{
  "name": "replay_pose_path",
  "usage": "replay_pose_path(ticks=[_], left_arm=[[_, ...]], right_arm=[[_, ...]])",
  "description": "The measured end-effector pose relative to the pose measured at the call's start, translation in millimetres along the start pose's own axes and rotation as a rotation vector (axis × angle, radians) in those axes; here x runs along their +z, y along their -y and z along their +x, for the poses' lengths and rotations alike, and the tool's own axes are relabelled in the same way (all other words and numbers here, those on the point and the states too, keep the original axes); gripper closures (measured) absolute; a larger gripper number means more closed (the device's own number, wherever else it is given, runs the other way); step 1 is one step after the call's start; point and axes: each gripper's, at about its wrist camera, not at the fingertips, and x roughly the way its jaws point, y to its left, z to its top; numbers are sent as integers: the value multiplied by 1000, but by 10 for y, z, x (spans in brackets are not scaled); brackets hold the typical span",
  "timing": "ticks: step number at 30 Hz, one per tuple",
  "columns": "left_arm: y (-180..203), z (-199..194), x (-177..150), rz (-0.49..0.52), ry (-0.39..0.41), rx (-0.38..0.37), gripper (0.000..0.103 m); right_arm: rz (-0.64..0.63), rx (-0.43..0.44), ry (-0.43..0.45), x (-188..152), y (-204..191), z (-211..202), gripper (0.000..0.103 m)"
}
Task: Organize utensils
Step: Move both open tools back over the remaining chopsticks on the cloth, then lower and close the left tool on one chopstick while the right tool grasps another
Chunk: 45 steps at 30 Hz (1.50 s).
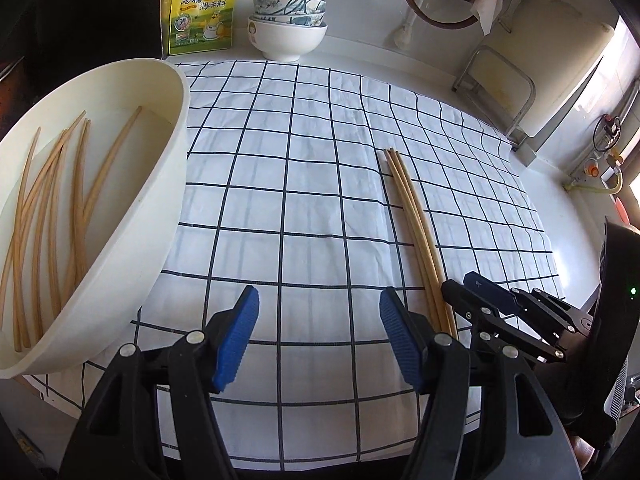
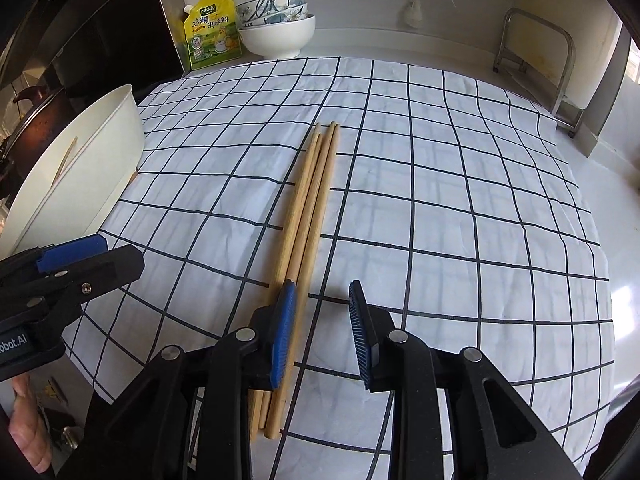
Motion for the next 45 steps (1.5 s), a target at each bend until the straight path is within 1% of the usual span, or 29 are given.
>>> replay_pose_path(ticks=[6, 12, 20, 26, 32, 37, 40, 45], left_arm=[[25, 22, 0, 5, -5, -1, 41], [90, 56, -2, 14, -5, -11, 41], [386, 184, -23, 67, -18, -42, 41], [504, 317, -2, 86, -32, -39, 41], [647, 399, 7, 128, -41, -43, 41], [666, 482, -10, 132, -58, -22, 41], [667, 482, -33, 144, -53, -7, 41], [570, 459, -27, 122, -47, -2, 41]], right_arm=[[-6, -10, -2, -5, 19, -5, 76], [22, -20, -5, -34, 141, 6, 76], [68, -45, 9, -75, 361, -40, 76], [104, -64, 16, -125, 549, -75, 76], [127, -67, 22, -149, 657, -101, 76], [130, -65, 36, -147, 666, -147, 75], [132, -62, 36, -156, 661, -154, 75], [118, -56, 36, -146, 617, -155, 75]])
